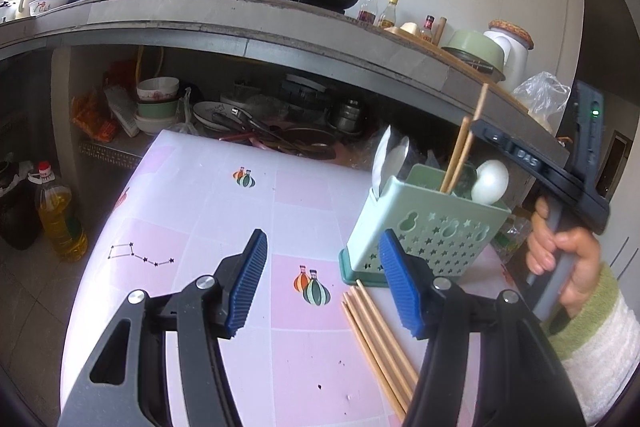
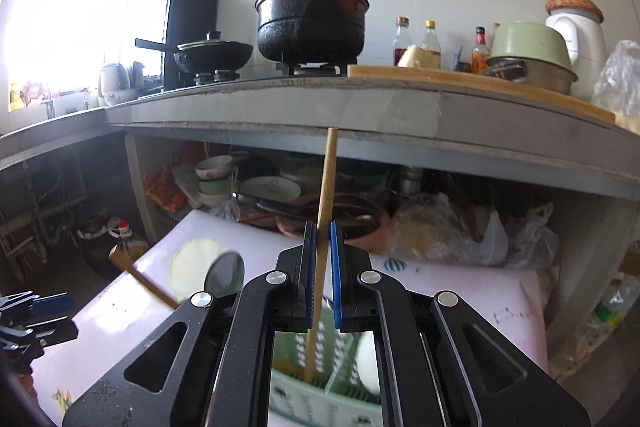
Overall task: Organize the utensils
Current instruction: 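Carry the chopstick into the green holder and open the right gripper, then grasp another chopstick with the left gripper while the right gripper returns to the pile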
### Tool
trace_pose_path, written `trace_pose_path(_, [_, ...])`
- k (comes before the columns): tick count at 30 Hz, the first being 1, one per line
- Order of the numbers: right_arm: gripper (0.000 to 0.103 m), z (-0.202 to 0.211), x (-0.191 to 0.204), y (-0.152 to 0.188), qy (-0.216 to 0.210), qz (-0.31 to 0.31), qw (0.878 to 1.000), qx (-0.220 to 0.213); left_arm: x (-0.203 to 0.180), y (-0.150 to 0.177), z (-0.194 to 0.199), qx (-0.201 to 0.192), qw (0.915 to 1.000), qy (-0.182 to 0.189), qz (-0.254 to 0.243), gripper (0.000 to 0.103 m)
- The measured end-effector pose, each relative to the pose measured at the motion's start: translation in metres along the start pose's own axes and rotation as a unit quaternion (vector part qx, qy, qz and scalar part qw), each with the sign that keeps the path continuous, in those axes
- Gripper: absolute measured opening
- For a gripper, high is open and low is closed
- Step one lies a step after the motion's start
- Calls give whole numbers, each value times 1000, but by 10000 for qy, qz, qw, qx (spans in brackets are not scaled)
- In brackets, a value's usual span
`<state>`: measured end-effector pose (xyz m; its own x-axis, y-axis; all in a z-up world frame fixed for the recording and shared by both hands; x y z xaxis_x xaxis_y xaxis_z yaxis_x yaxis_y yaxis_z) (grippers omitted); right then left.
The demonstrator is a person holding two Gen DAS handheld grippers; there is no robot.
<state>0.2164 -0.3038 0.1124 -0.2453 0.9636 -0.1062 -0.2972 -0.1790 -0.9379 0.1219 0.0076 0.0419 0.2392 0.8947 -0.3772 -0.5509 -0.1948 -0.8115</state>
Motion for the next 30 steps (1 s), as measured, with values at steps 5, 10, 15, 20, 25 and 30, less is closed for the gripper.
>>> trace_pose_path(5, [23,21,-7,6,43,-174,9998,62,-6,7,-2,113,9999,-40,-45,57])
trace_pose_path(10, [34,52,-20,8,118,-415,9991,-39,-11,13,-3,210,9997,-84,-109,57])
trace_pose_path(15, [38,87,-30,16,202,-722,9971,-123,-13,19,-5,318,9993,-141,-161,57])
trace_pose_path(20, [38,103,-25,43,-126,-1145,9930,245,-14,28,-12,543,9979,-232,-268,57])
trace_pose_path(25, [38,79,1,98,-591,-1598,9764,1327,-21,47,-27,968,9946,-185,-321,55])
trace_pose_path(30, [38,59,24,144,-929,-2037,9505,2153,-32,72,-48,1541,9870,-113,-452,32])
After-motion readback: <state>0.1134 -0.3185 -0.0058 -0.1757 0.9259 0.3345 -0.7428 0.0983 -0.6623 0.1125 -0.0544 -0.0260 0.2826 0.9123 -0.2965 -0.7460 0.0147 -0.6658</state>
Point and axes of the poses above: each gripper's, at about its wrist camera, not at the fingertips, and z roughly against the way its jaws point, x to its left, y to its underside, the point moved 1 cm from there along -z, roughly the way its jaws point, and after that the axes turned 7 degrees about z, right-handed, at the moved point
